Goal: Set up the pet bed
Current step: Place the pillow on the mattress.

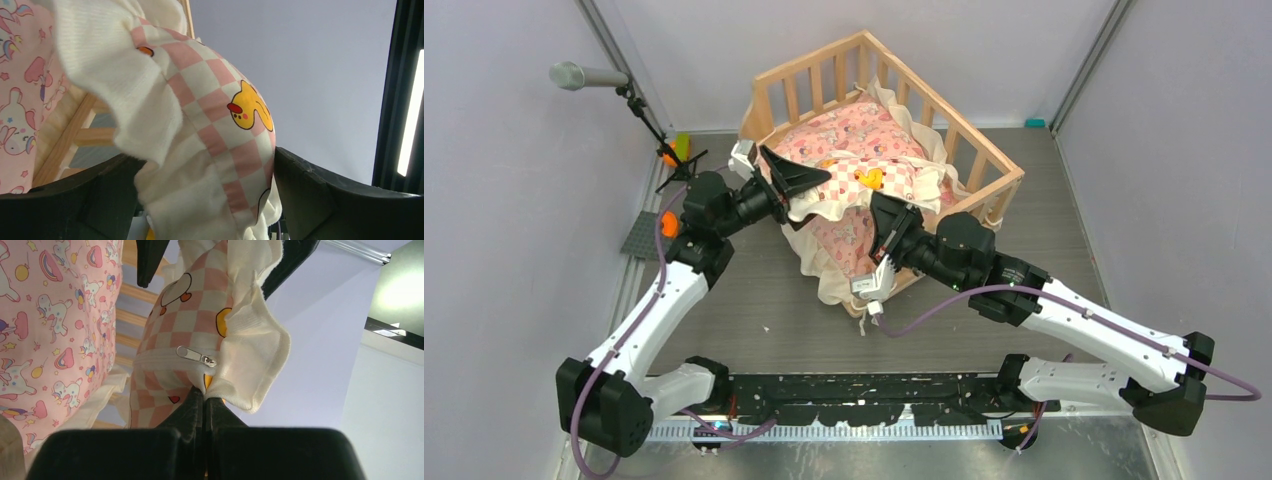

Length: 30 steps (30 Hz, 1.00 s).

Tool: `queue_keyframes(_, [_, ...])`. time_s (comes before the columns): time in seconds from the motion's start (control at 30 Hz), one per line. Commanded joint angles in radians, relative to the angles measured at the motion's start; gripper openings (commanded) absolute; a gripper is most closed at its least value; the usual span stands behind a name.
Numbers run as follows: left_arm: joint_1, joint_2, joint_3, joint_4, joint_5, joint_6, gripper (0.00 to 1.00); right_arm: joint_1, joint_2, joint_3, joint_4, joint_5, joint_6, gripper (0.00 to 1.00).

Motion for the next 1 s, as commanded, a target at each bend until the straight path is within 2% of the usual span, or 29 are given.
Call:
queue_keyframes(0.0, [-0.035,-0.003,0.013,0.104,-0.014,-0.030,0.93,0.017,0.019,0.021,0.062,-0.019,-0.019,0.00])
queue_keyframes(0.1, [-0.045,0.017,0.010,0.141,-0.022,-0.051,0.72,0.029,0.033,0.018,0.060,-0.027,-0.013,0.00])
queue_keyframes(0.13, [-0.047,0.023,0.008,0.157,-0.022,-0.059,0.59,0.031,0.035,0.016,0.060,-0.030,-0.010,0.00])
queue_keyframes(0.2, [-0.047,0.031,0.006,0.165,-0.026,-0.063,0.47,0.030,0.035,0.012,0.064,-0.030,-0.002,0.00])
queue_keyframes(0.27, [-0.047,0.037,0.004,0.170,-0.034,-0.060,0.24,0.030,0.027,0.006,0.065,-0.028,0.010,0.01])
queue_keyframes(0.3, [-0.046,0.040,0.004,0.170,-0.042,-0.056,0.13,0.031,0.022,0.004,0.066,-0.024,0.020,0.09])
queue_keyframes(0.33, [-0.044,0.045,0.007,0.169,-0.052,-0.048,0.03,0.030,0.015,0.002,0.069,-0.018,0.036,0.21])
queue_keyframes(0.4, [-0.029,0.059,0.021,0.148,-0.079,-0.022,0.00,0.031,-0.007,-0.010,0.089,-0.010,0.086,0.51])
queue_keyframes(0.43, [-0.014,0.069,0.031,0.136,-0.087,-0.006,0.00,0.031,-0.027,-0.019,0.109,-0.007,0.119,0.58])
queue_keyframes(0.57, [0.054,0.123,0.058,0.176,-0.129,-0.005,0.00,0.030,-0.098,-0.027,0.178,0.035,0.384,0.69])
queue_keyframes(0.6, [0.068,0.137,0.067,0.182,-0.142,-0.005,0.00,0.031,-0.116,-0.024,0.175,0.056,0.433,0.72])
queue_keyframes(0.77, [0.103,0.228,0.110,0.275,-0.258,0.033,0.00,0.032,-0.214,-0.027,0.128,0.059,0.648,0.72])
queue_keyframes(0.97, [0.103,0.386,0.204,0.393,-0.381,0.211,0.00,0.034,-0.302,-0.033,0.095,0.037,0.830,0.71])
